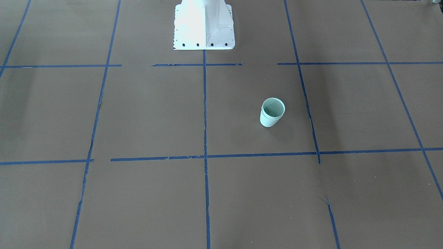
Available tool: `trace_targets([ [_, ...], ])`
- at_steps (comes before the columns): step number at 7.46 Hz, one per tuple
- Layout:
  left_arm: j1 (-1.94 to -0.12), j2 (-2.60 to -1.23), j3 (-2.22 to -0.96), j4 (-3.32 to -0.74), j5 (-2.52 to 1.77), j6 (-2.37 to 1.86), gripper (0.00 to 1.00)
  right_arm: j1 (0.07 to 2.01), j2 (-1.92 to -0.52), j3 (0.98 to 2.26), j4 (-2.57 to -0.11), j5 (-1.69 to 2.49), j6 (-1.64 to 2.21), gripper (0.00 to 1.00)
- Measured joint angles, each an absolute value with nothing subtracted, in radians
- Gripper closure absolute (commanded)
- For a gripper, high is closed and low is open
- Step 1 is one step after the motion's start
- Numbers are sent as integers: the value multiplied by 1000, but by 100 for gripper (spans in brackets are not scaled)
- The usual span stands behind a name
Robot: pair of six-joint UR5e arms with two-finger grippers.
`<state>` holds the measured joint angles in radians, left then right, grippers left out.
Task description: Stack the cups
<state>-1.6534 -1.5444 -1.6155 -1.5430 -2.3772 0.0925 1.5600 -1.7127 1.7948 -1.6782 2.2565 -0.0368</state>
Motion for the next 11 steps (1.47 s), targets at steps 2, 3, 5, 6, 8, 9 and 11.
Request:
trace_targets([
  [2, -1652, -1545, -1596, -1543, -2380, 93, 0, 1560, -1713, 1795, -1678, 2256, -37, 0],
  [3, -1650, -1545, -1591, -1545, -2380, 93, 0, 1559, -1713, 1795, -1678, 2256, -37, 0],
  [5, -1642, -1546, -1593, -1548, -2380, 94, 0, 1560, -1713, 1795, -1678, 2256, -37, 0],
  [6, -1630, -1547, -1595, -1550, -2381, 94, 0, 1559, -1712, 1795, -1678, 2256, -37, 0],
  [8, -1602, -1546, -1596, -1547, -2382, 93, 0, 1559, -1712, 1795, -1678, 2256, -37, 0],
  [9, -1593, -1545, -1596, -1546, -2382, 93, 0, 1559, -1712, 1795, -1678, 2256, -37, 0],
  [11, -1589, -1545, -1592, -1549, -2381, 95, 0, 1559, -1712, 1795, -1678, 2256, -37, 0],
])
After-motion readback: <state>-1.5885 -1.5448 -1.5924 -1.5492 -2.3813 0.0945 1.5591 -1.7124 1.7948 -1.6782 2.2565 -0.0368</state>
